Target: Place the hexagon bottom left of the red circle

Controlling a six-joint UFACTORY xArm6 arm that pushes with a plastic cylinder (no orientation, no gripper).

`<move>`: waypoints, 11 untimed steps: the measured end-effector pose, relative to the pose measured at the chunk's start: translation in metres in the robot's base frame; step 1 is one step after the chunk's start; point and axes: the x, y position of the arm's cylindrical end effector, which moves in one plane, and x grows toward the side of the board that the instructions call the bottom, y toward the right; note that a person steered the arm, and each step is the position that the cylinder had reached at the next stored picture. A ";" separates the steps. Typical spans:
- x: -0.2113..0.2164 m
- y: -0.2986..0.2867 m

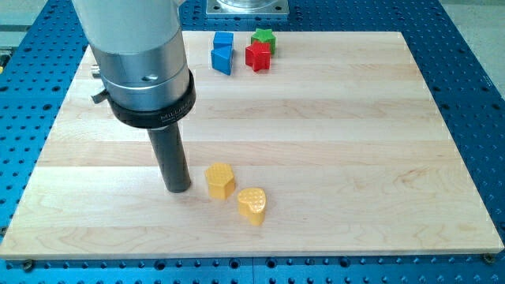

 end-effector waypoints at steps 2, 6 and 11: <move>0.002 0.035; -0.061 0.032; -0.003 0.103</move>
